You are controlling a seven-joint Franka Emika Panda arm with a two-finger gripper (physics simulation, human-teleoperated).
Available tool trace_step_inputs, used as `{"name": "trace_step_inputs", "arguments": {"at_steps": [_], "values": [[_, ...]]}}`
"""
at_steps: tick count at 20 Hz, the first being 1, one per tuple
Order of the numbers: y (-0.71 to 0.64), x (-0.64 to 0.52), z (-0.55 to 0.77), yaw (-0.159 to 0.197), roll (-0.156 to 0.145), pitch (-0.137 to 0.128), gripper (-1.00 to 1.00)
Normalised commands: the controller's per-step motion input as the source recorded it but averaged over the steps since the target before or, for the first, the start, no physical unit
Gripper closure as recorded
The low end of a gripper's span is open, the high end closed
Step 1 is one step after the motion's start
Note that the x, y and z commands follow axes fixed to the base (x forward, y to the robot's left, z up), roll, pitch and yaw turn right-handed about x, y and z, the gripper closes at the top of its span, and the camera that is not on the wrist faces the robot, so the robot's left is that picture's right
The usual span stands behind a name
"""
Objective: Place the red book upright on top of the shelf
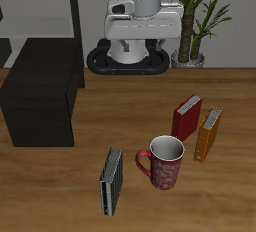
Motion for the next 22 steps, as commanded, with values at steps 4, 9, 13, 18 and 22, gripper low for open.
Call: {"name": "trace_step_inputs", "arguments": {"at_steps": [4, 9, 13, 18, 22], "values": [[-0.06, 0.05, 0.06, 0.014, -0.02, -0.003, -1.0], [-0.05, 0.09, 0.07, -0.005, -0.043, -0.008, -1.0], [0.13, 0.05, -0.06, -0.008, -0.007, 0.01, -1.0], [0.17, -0.03, -0.02, -0.022, 0.003, -0.016, -1.0], [0.14, -0.01, -0.05, 0.003, -0.014, -0.002, -1.0]]}}
